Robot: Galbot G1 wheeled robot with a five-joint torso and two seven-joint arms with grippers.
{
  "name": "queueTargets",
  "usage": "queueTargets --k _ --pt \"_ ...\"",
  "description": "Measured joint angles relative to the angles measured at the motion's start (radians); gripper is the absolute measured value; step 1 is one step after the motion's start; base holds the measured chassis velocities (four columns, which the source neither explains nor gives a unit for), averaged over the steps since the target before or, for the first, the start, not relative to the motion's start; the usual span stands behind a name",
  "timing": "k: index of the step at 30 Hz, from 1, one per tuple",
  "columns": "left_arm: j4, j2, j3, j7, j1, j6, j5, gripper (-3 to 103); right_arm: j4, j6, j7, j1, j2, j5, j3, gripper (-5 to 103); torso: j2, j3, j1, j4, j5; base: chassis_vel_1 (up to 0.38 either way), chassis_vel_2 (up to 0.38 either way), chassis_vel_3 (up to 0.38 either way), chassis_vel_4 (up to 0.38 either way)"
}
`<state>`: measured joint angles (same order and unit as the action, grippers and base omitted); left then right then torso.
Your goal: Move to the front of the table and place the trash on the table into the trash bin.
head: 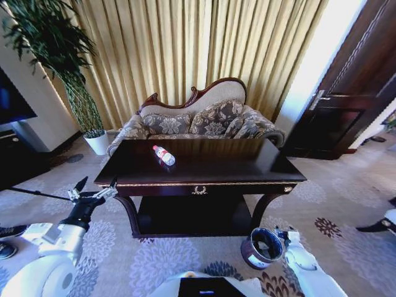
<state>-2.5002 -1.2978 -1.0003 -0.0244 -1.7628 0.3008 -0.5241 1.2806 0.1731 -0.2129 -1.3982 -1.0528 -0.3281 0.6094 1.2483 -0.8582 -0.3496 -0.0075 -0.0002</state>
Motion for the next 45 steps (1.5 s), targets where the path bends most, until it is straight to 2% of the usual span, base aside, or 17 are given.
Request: queueTargets --k 2,4,6,13,15,16,18,21,24,26,27,29,31,33,37,45 --pt "0.000 0.000 0.003 0.000 0.002 0.000 0.000 100 -0.002 0.000 0.000 -0.002 -0.002 -0.001 0.001 88 0.000 0.000 0.000 0.0000 0.0000 0.000 0.000 0.000 0.000" --pt "0.000 0.000 0.004 -0.001 0.002 0.000 0.000 100 -0.004 0.000 0.000 -0.002 -0.004 -0.001 0.001 88 0.000 0.000 0.000 -0.0001 0.0000 0.000 0.000 0.000 0.000" --pt "0.002 0.000 0.006 -0.002 0.003 -0.001 0.000 100 -0.006 -0.001 0.000 -0.002 -0.009 -0.002 0.004 97 0.000 0.000 0.000 -0.0001 0.0000 0.000 0.000 0.000 0.000" --pt "0.009 0.004 0.004 -0.001 0.008 -0.002 0.000 100 0.012 -0.009 0.004 -0.008 -0.011 -0.041 0.016 100 0.000 0.000 0.000 -0.0001 0.0002 0.000 0.000 0.000 0.000" --pt "0.013 0.004 -0.001 -0.001 0.009 -0.004 -0.002 100 0.102 -0.017 0.013 -0.044 0.001 -0.113 0.037 100 0.000 0.000 0.000 0.0002 0.0002 0.000 0.000 0.000 0.000" --pt "0.013 0.004 -0.001 -0.001 0.009 -0.004 -0.002 100 0.102 -0.017 0.013 -0.044 0.001 -0.113 0.037 100 0.000 0.000 0.000 0.0002 0.0002 0.000 0.000 0.000 0.000" --pt "0.016 0.004 -0.002 -0.002 0.008 -0.005 -0.004 100 0.245 -0.033 0.028 -0.104 0.014 -0.145 0.066 100 0.000 0.000 0.000 0.0000 -0.0001 0.000 0.000 0.000 0.000" --pt "0.018 0.004 -0.002 -0.002 0.009 -0.006 -0.005 100 0.336 -0.062 0.040 -0.143 0.019 -0.155 0.087 100 0.000 0.000 0.000 0.0000 -0.0002 0.000 0.000 0.000 0.000" --pt "0.025 0.003 0.001 -0.002 0.011 -0.008 -0.005 100 0.550 -0.080 0.054 -0.208 0.015 -0.201 0.127 100 0.000 0.000 0.000 -0.0001 -0.0002 0.000 0.000 0.000 0.000" --pt "0.026 0.003 0.001 -0.002 0.011 -0.009 -0.005 100 0.579 -0.080 0.054 -0.214 0.013 -0.206 0.130 100 0.000 0.000 0.000 -0.0001 -0.0003 0.000 0.000 0.000 0.000" --pt "0.028 0.004 0.001 -0.002 0.010 -0.010 -0.005 100 0.679 -0.080 0.055 -0.228 0.005 -0.213 0.132 100 0.000 0.000 0.000 0.0001 -0.0002 0.000 0.000 0.000 0.000" --pt "0.031 0.004 0.001 -0.002 0.010 -0.012 -0.005 100 0.790 -0.064 0.055 -0.240 -0.005 -0.213 0.124 100 0.000 0.000 0.000 0.0001 -0.0003 0.000 0.000 0.000 0.000" --pt "0.032 0.004 0.001 -0.003 0.010 -0.012 -0.005 100 0.813 -0.057 0.054 -0.241 -0.008 -0.212 0.120 100 0.000 0.000 0.000 0.0001 -0.0003 0.000 0.000 0.000 0.000" --pt "0.034 0.004 0.001 -0.004 0.009 -0.015 -0.005 100 0.925 -0.017 0.049 -0.244 -0.023 -0.208 0.099 100 0.000 0.000 0.000 0.0000 -0.0002 0.000 0.000 0.000 0.000" --pt "0.034 0.004 -0.005 -0.012 0.003 -0.024 -0.005 100 1.034 0.019 0.033 -0.246 -0.031 -0.197 0.080 100 0.000 0.000 0.000 0.0000 -0.0001 0.000 0.000 0.000 0.000" --pt "0.035 0.008 -0.028 -0.015 -0.001 -0.030 -0.026 100 1.114 0.061 0.022 -0.256 -0.041 -0.146 0.077 100 0.000 0.000 0.000 -0.0001 0.0000 0.000 0.000 0.000 0.000"
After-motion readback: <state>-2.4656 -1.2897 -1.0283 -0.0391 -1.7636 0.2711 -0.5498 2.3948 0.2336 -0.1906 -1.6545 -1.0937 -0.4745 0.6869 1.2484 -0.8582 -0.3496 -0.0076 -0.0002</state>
